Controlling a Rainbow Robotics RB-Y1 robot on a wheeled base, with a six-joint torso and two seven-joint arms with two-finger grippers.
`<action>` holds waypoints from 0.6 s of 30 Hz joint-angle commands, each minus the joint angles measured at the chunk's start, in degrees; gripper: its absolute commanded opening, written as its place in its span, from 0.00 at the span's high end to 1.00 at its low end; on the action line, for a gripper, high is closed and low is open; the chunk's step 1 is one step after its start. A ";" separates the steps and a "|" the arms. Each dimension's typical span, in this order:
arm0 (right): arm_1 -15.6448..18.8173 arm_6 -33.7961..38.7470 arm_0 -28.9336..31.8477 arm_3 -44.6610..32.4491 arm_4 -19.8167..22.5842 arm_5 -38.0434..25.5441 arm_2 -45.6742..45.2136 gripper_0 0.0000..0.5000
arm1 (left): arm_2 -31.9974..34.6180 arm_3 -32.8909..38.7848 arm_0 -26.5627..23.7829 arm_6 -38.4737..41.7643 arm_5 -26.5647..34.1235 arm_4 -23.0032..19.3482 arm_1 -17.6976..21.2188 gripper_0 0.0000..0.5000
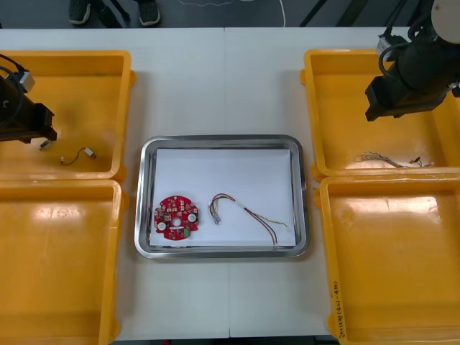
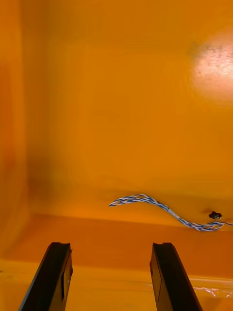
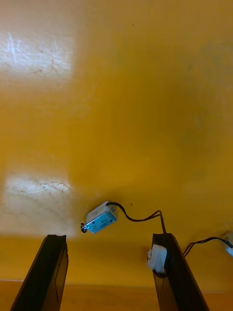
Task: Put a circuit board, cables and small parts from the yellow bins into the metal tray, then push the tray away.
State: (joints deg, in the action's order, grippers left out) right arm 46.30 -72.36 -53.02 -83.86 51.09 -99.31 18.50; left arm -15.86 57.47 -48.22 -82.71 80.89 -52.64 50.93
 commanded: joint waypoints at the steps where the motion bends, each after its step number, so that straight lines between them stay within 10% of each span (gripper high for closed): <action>1: 2.22 -0.33 -0.42 1.60 -1.96 1.84 -2.59 0.06 | -3.74 -2.53 -3.81 -5.01 -3.90 -2.91 2.77 0.00; 18: 1.95 17.86 4.94 3.53 -3.63 3.34 -7.69 0.06 | -9.80 -7.19 -2.93 -6.76 -11.19 -4.85 1.98 0.00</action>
State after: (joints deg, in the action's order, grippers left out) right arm 46.30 -58.21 -48.86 -80.06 48.60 -97.09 12.63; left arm -23.76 51.33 -49.30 -82.79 71.43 -56.65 51.04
